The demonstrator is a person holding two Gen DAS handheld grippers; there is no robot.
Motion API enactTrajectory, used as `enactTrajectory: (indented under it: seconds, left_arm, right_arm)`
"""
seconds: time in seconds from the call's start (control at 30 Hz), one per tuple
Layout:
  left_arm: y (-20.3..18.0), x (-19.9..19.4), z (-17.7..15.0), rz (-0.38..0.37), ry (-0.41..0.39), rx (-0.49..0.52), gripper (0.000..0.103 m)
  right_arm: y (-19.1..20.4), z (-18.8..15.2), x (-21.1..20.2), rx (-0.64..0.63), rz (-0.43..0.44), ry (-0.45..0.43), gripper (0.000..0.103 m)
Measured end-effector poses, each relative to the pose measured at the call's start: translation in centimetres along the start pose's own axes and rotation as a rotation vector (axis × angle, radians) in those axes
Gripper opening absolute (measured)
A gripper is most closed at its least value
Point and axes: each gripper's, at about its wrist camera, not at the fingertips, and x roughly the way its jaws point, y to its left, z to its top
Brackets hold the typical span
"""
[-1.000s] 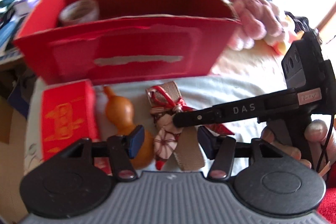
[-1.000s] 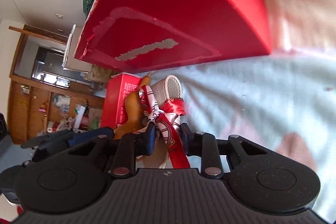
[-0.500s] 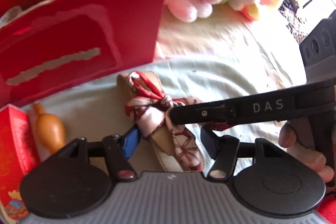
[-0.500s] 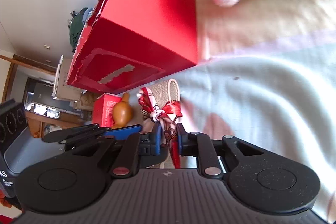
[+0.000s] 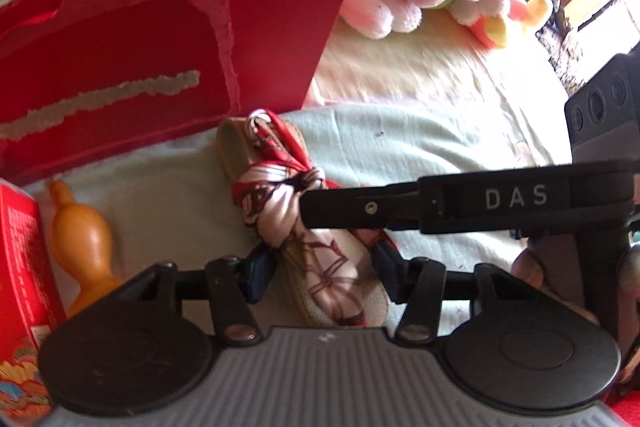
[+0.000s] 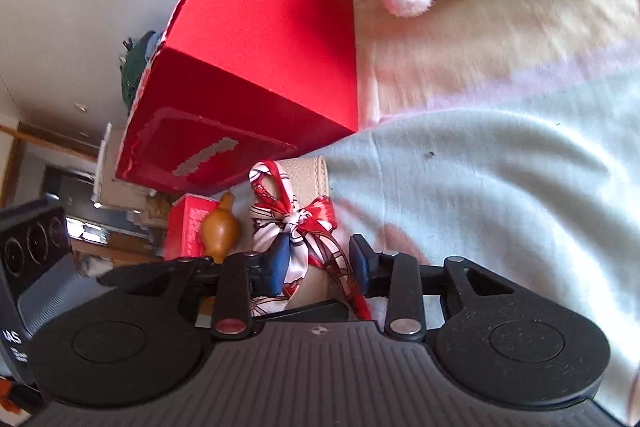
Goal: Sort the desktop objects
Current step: 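Carry the sandal with the right gripper into the red box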
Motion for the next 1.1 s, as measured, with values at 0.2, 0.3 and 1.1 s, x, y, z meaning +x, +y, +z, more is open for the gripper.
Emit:
enactTrajectory:
  seconds: [0.2, 0.3, 1.1]
  left_arm:
    - [-2.6, -0.3, 0.1, 0.033, -0.002, 0.134, 0.054]
    - [-4.4, -1.7, 0.7, -0.010, -0.037, 0.215, 0.054]
    - [5.1, -12.6, 13.7, 0.072, -0.326, 0.270, 0.055]
  right_arm:
    - [0.0, -0.1, -0.3, 0.007, 0.044, 0.027, 0.033]
    - [0.2, -0.5, -1.9, -0.002, 0.032, 0.005, 0.033]
    - [16.1, 10.6, -7.2, -0.221, 0.010, -0.279, 0.033]
